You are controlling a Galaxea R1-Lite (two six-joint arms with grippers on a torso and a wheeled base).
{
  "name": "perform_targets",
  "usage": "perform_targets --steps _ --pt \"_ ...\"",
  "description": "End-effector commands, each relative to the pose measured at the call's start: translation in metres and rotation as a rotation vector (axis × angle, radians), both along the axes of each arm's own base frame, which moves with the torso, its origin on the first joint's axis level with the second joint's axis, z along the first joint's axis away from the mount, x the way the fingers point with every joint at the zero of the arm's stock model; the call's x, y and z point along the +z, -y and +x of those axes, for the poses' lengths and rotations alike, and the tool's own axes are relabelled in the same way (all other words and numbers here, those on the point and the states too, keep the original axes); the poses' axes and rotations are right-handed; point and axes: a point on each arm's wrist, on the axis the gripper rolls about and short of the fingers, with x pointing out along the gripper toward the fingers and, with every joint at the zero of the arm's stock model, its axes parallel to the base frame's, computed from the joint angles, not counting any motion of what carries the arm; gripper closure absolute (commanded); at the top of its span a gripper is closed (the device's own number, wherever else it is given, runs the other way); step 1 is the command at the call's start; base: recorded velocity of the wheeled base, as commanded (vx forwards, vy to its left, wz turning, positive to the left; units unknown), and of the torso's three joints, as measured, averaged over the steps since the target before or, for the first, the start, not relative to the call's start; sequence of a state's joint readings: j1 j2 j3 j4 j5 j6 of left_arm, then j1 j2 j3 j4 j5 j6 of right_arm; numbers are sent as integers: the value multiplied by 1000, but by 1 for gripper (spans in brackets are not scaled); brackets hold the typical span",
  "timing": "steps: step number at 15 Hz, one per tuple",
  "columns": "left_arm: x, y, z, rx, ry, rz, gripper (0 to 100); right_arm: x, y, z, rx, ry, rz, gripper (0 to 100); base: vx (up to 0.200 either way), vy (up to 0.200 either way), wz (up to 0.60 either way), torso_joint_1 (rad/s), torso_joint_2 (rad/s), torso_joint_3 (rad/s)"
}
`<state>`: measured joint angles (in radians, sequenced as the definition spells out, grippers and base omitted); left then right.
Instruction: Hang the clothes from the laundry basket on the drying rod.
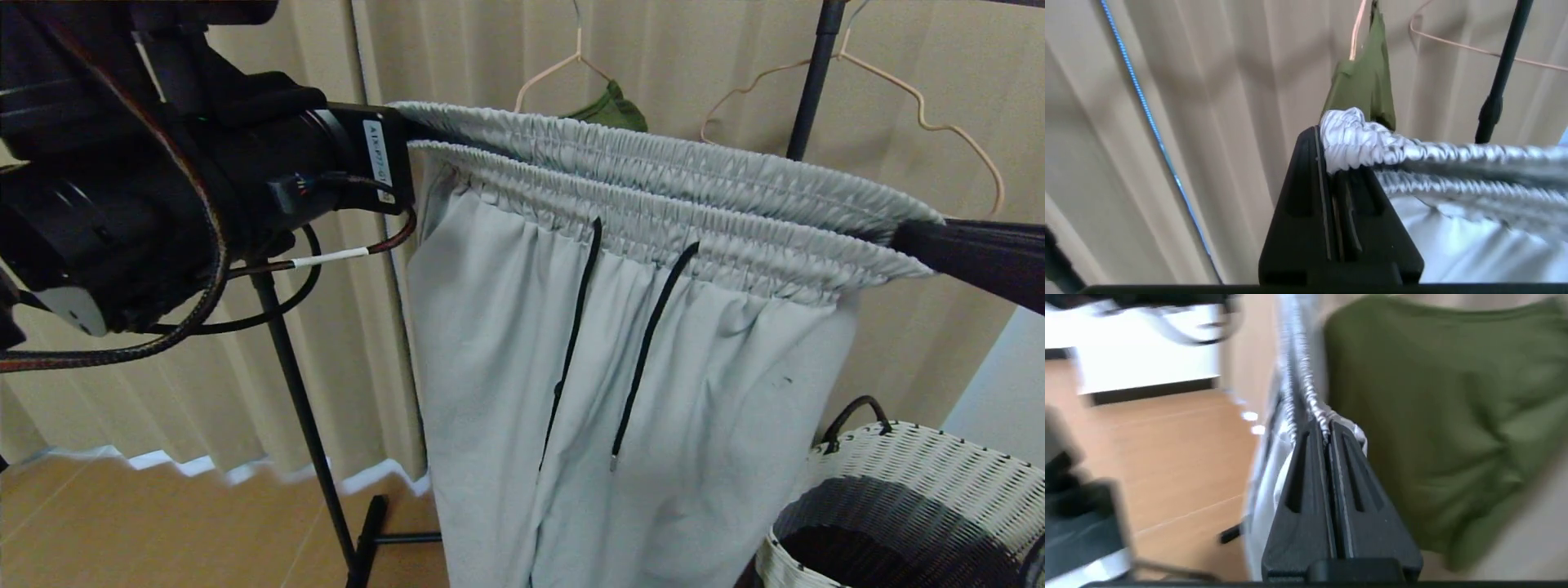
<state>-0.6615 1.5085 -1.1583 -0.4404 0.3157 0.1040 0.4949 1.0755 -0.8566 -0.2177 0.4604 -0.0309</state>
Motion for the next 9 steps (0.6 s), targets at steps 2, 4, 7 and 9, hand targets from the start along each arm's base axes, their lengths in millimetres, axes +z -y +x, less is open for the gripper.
perform_targets --steps 2,4,7,9 --pt "-5 6 4 -6 -14 11 100 -3 4 -11 33 14 6 100 0 0 0 0 0 0" --pt "-6 5 3 -6 -15 12 100 -5 3 -8 28 6 0 100 0 0 0 0 0 0" --pt "-8 -5 -7 -2 -29 25 100 -11 5 14 -76 16 -63 100 0 0 0 0 0 0" --pt "-6 -17 -23 -12 -62 51 100 -13 10 33 -151 53 -91 100 0 0 0 0 0 0"
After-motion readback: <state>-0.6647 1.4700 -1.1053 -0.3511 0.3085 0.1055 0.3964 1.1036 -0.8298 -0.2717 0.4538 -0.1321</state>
